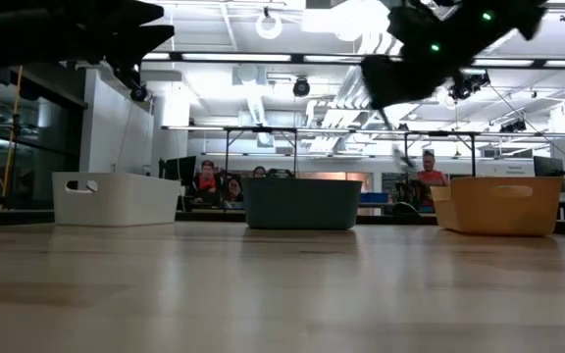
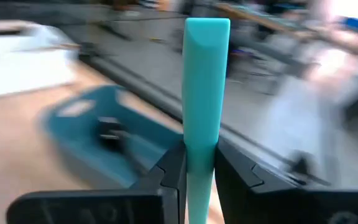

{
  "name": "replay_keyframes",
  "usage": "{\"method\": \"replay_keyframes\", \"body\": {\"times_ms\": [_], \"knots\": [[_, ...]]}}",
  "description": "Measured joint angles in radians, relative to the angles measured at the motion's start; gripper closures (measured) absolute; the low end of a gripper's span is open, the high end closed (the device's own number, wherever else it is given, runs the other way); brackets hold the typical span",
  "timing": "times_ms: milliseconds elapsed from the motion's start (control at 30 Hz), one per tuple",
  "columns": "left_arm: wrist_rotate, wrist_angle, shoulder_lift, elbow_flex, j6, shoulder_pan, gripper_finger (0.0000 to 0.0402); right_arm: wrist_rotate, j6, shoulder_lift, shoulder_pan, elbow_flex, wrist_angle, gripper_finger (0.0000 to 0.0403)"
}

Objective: Sort silverware by color (type)
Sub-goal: Put the light green spoon into the orange bin

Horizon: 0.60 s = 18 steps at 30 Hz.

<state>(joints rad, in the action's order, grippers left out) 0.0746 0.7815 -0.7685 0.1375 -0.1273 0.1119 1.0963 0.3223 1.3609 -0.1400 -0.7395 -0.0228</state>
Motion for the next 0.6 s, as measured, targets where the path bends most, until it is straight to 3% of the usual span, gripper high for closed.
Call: {"method": "replay_keyframes", "body": {"times_ms": [100,233,500,600], "knots": [[0.000,0.000,0.000,0.000,0.000,0.009,0.0273,0.146,0.175,-0.035,-0.015,0.000,0.232,0.0354],[0.000,0.001,0.000,0.000,0.000,0.015,0.0273,0.241,0.398,-0.048,-0.025,0.000,0.455,0.0354],[0.000,-0.006,0.000,0.000,-0.003,0.015,0.0273,0.274,0.446,-0.051,-0.002,0.000,0.508,0.0354],[0.000,-0.013,0.000,0.000,-0.003,0.015,0.0273,0.139,0.403,-0.095,0.070,-0.020,0.546,0.0354]]}}
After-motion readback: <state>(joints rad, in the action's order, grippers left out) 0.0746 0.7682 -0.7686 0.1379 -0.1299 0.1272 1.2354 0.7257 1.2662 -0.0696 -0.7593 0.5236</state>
